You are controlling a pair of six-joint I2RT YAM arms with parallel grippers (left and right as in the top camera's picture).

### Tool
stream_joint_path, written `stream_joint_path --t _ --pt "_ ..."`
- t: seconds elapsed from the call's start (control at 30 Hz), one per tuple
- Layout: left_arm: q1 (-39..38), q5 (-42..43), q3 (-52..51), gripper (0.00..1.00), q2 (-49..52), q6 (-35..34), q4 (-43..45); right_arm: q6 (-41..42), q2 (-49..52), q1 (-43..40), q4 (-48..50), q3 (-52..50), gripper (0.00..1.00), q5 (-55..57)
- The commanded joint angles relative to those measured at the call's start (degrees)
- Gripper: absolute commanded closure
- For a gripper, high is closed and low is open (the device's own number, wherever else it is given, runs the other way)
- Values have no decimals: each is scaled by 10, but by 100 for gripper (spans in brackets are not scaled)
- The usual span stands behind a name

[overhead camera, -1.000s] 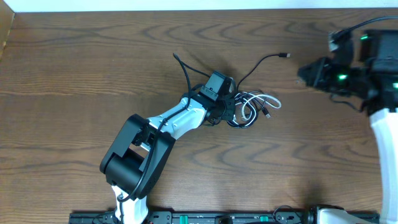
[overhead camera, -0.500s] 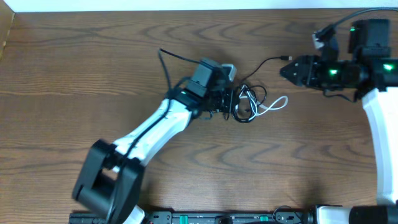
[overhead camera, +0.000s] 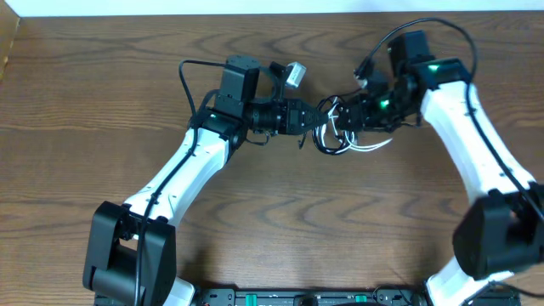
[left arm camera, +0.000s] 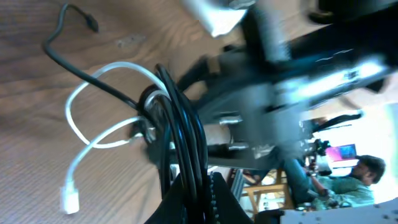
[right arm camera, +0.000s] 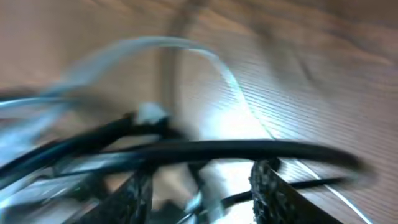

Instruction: Untangle cables

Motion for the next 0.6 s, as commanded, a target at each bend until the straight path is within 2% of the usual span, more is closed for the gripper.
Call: stream_joint_path --t 0.0,0.17,0.33,0.57 --pt "7 34 -1 93 -4 -49 24 54 42 11 4 6 55 124" --pt "27 55 -1 93 -4 -92 76 107 99 4 7 6 57 257" --pt "70 63 -1 93 -4 -113 86 106 134 -13 -4 3 61 263" --pt "120 54 -1 93 -4 -89 83 88 135 -24 -7 1 63 259"
